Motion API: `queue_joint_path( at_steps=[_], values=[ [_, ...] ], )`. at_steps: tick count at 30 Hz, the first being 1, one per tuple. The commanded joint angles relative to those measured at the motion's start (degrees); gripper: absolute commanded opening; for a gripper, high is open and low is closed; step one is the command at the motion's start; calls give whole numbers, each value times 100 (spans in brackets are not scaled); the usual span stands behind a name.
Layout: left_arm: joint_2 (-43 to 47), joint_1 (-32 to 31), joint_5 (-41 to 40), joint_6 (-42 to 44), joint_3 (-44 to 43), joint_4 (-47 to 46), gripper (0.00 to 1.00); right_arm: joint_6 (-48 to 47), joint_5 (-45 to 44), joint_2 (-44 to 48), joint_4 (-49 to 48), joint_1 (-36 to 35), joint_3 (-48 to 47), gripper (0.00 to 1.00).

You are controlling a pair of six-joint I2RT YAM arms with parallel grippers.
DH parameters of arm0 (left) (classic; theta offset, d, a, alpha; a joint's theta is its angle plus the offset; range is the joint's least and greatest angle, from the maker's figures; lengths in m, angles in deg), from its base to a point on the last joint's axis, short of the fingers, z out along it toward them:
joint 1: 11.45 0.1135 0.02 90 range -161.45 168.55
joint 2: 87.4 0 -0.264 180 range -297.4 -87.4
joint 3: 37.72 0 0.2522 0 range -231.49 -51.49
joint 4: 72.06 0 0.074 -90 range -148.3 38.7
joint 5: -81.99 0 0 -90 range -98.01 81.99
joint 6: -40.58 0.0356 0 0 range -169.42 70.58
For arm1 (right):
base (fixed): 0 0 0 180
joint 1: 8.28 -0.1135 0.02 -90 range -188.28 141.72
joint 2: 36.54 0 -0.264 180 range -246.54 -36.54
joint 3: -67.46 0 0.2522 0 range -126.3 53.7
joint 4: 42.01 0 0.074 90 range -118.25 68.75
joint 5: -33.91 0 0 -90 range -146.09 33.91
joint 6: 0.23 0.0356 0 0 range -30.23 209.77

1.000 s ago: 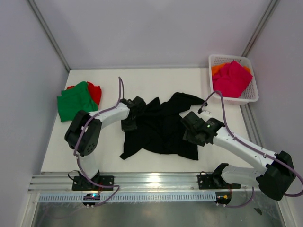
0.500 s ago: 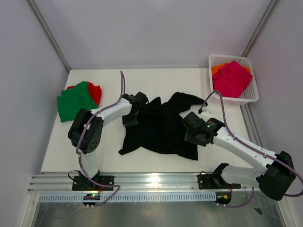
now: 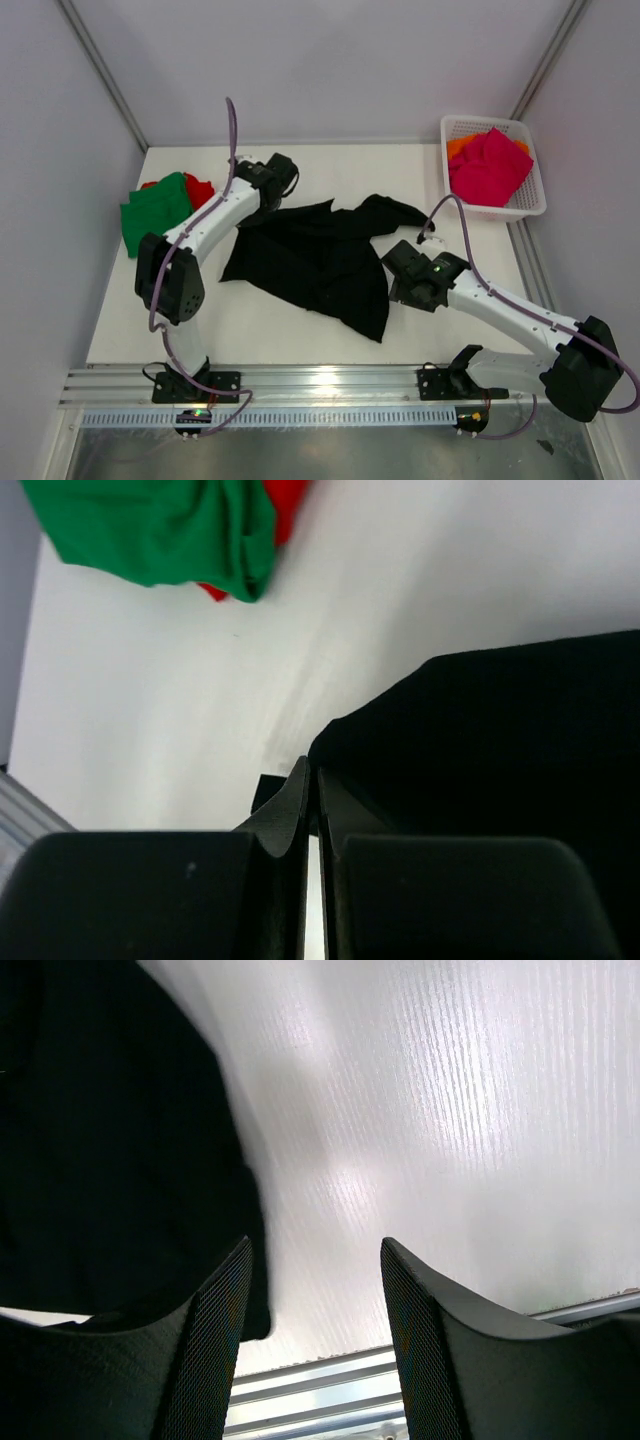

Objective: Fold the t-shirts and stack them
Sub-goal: Flatten out the tshirt

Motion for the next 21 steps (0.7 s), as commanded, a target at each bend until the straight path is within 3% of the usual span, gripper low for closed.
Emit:
queue_joint_path(
  at_steps=[1,8,10,13,15,21],
  values=[
    [310,358,-956,-190,-271,627,0,-46,-162,-53,-178,-30,31,59],
    [450,956,-1055,-261,-148,681,2,-46,-92,-150,-301,-30,23,59],
    [354,956,-537,-51,-139,567,15,-46,-57,-168,-354,-30,31,59],
    [170,948,-71,64,-34,417,43,-221,4,-46,-590,-21,40,59],
    [108,930,97,73,124,338,52,-440,101,130,-993,-30,101,59],
    [116,763,326,65,379,197,56,-1372,1049,711,-2136,-30,199,59]
  ],
)
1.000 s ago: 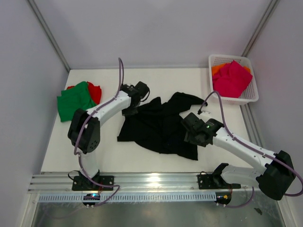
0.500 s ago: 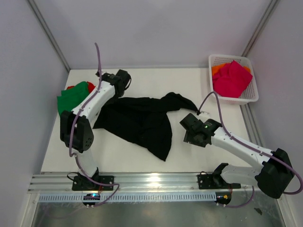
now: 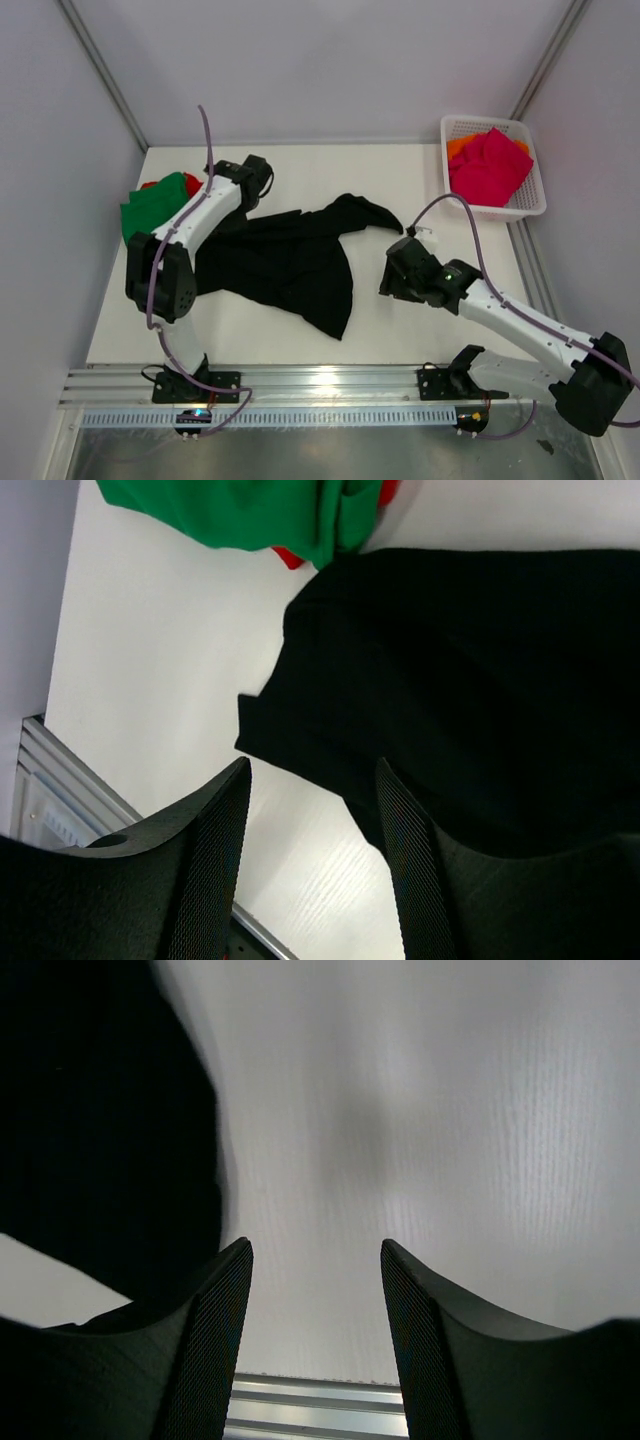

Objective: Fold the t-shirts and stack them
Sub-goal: Flatten out the tshirt

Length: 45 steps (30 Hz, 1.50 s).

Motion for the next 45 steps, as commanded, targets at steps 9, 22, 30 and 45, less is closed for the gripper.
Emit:
queue_joint_path(
  at_steps=[9,22,30,45],
  values=[
    [-166,-776,1843,-471,626,-907,55,-571,1523,-475,-1810,-249,-211,59],
    [-755,-1305,2083,-796,882,-1207,55,-369,1647,-1497,-2417,-443,-589,59],
    [-975,-1313,2004,-1122,1023,-1286,54,-500,2007,-2348,-3261,-443,-1107,59],
    [-633,-1287,1029,-1236,970,-874,54,-361,2437,-3852,-3077,-434,-2470,59]
  ],
)
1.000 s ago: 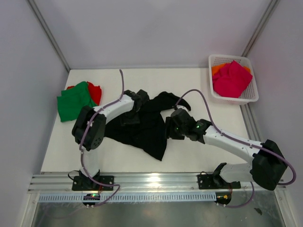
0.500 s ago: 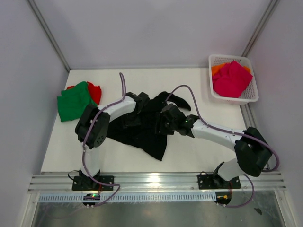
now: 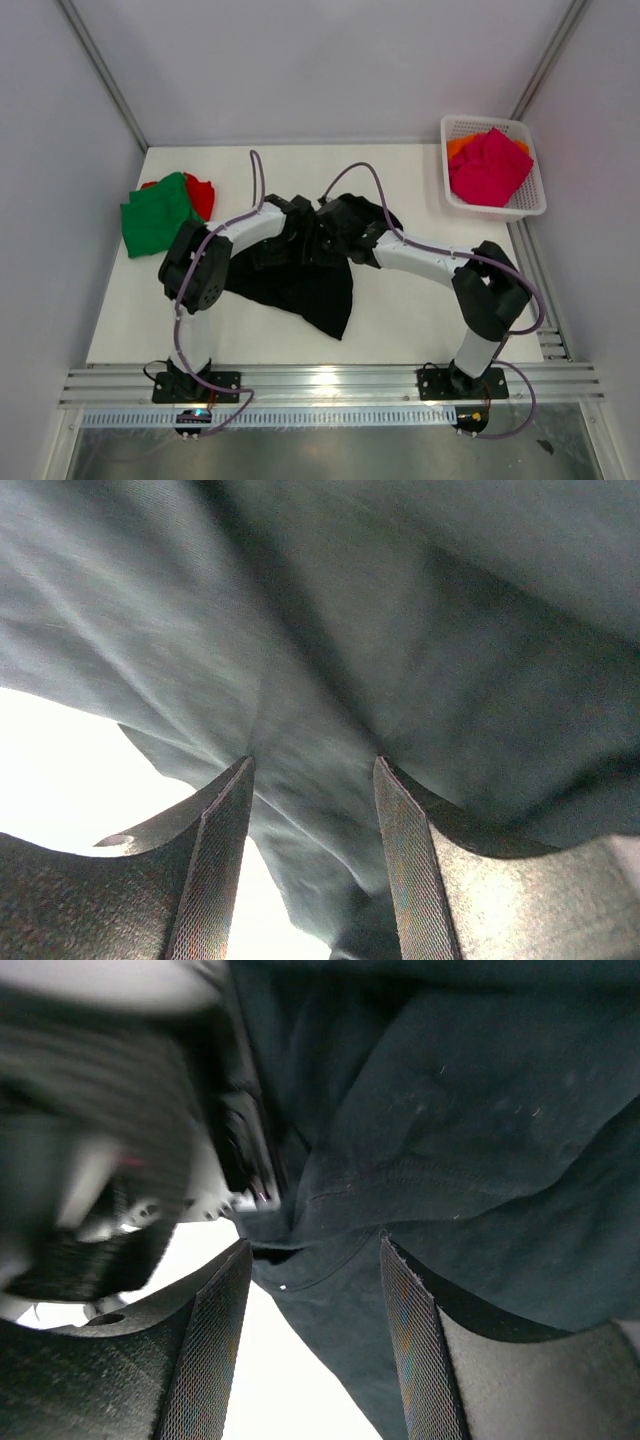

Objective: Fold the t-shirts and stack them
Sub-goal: Flatten out the tshirt

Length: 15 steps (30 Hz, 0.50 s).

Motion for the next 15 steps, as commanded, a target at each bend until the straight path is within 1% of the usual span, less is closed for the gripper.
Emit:
queue_joint_path(
  at_steps=[1,5,11,15],
  values=[
    [344,22,-877,-341,-14,292,54,576,339,-139,-30,-32,-177,59],
    [485,101,-1204,-589,92,354,55,1413,533,-25,-450,-32,384,59],
    [231,145,-1292,-641,171,406,55,1529,252,185,-100,-32,447,59],
    [274,242,-1389,-765,303,468,55,1704,164,388,-169,-32,683,59]
  ],
)
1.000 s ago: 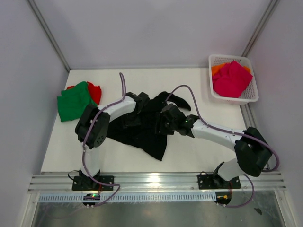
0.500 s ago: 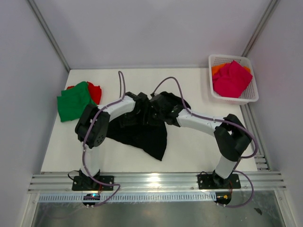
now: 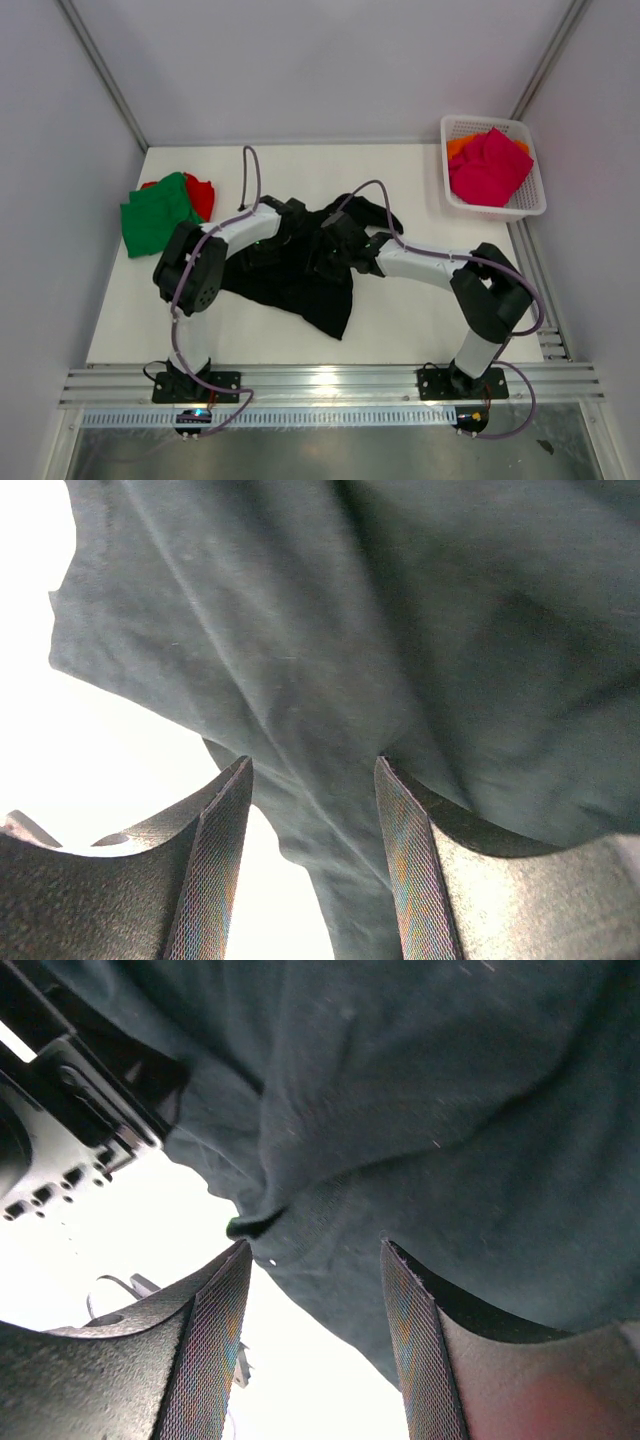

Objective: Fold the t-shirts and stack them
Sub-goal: Flatten out the tshirt

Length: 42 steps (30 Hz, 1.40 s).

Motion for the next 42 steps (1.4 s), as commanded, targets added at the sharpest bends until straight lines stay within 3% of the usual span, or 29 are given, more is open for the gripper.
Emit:
queue_joint_path(
  at_steps=[1,9,28,30,31,34,42],
  values=[
    [130,120,-360,-277,106,142,55,310,-168,419,-137,-30,222,59],
    [446,155,-500,-207,89,265,55,363,-63,129,-348,-30,118,59],
    [1071,155,-913,-303,300,511,55,126,130,-1119,-340,-30,-1244,59],
    [1080,155,-948,-312,291,529,55,82,113,-1128,-366,-30,-1253,54],
    [1080,155,-949,-312,291,529,55,73,96,-1128,-366,-30,-1253,37],
    [1080,155,-940,-312,282,529,55,-41,-18,-1093,-287,-30,-1271,7],
    [966,155,-826,-251,317,415,55,-515,-826,-207,292,-30,-867,3]
  ],
)
